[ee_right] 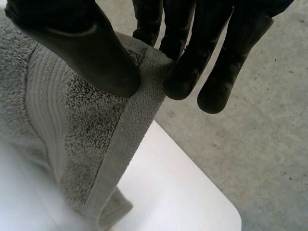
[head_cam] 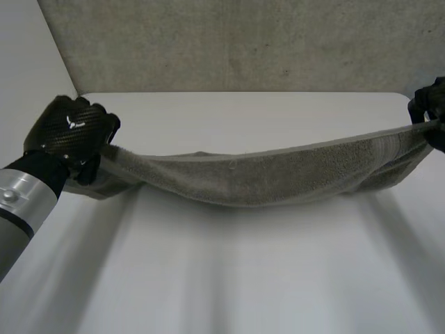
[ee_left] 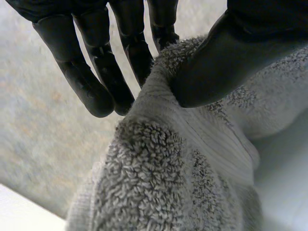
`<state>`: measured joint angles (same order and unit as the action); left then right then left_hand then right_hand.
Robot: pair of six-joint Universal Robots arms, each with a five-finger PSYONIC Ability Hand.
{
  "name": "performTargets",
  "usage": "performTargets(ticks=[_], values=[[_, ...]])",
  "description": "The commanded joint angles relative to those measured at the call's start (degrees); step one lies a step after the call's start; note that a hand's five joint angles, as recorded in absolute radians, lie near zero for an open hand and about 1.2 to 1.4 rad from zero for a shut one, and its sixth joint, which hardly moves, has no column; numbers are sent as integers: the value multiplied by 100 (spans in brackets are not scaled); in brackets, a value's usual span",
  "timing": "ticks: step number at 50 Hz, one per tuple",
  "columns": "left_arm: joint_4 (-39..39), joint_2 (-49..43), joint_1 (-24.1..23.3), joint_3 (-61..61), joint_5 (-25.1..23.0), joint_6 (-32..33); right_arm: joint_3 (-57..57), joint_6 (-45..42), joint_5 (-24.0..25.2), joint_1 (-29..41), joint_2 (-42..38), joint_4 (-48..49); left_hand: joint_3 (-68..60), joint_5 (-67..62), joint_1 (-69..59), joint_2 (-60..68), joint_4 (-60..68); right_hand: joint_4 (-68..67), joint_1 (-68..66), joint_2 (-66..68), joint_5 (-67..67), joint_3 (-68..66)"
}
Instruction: Fold the towel.
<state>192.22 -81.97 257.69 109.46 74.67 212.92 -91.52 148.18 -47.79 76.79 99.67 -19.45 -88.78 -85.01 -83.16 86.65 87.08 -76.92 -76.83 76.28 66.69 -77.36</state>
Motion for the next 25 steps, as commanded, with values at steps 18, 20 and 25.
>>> performTargets(ticks=[18,20,25], values=[[-26,-3788,-359,-2382,-111,1013,1381,-9,-1257,1030,-2942,186,878,1501,316,-665,-708,-308,-317,372,331,-264],[-26,-4055,-404,-2666,-111,1094,1444,35,-1391,1119,-3120,371,878,1501,316,-665,-708,-308,-317,372,331,-264],[18,-4705,-457,-3440,-137,1235,1584,176,-1883,1400,-3559,1127,878,1501,316,-665,-708,-308,-317,372,331,-264]])
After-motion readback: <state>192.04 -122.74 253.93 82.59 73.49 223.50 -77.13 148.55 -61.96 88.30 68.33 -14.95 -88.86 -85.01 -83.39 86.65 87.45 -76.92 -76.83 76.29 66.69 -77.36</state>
